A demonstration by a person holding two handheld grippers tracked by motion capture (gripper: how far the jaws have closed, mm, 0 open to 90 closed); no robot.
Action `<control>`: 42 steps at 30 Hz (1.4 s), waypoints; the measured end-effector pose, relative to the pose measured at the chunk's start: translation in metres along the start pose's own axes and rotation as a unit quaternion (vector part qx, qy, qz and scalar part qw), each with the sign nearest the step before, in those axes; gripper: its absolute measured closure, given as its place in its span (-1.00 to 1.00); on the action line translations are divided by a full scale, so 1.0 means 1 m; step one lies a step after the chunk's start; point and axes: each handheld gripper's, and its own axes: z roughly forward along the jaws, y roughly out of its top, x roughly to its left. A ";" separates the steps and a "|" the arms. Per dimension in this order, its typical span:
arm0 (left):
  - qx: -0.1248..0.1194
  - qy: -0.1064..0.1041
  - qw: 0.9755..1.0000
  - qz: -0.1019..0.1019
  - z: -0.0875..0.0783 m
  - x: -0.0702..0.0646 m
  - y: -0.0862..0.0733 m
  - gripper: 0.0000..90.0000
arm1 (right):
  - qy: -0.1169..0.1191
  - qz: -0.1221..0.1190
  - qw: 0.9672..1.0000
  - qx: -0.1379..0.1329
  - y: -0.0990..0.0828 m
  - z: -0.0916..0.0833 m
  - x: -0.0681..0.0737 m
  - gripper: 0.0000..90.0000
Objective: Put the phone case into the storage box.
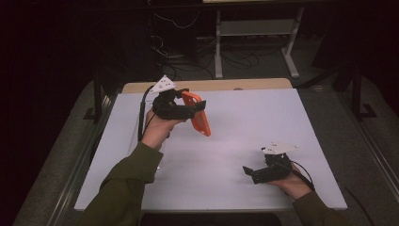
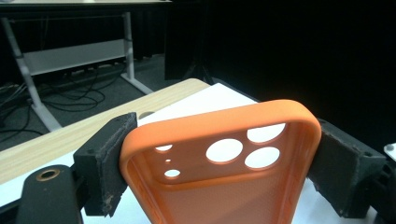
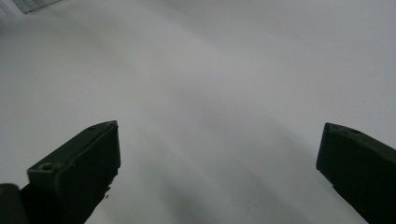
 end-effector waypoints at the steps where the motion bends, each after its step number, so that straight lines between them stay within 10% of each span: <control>1: 0.000 0.000 1.000 0.000 0.000 0.000 0.000 -0.66 | 0.000 0.000 1.000 0.000 0.000 0.000 0.000 -1.00; 42: -0.020 0.091 0.996 0.010 -0.028 0.046 0.032 -0.66 | -0.002 0.003 1.000 0.000 0.000 -0.001 -0.001 -1.00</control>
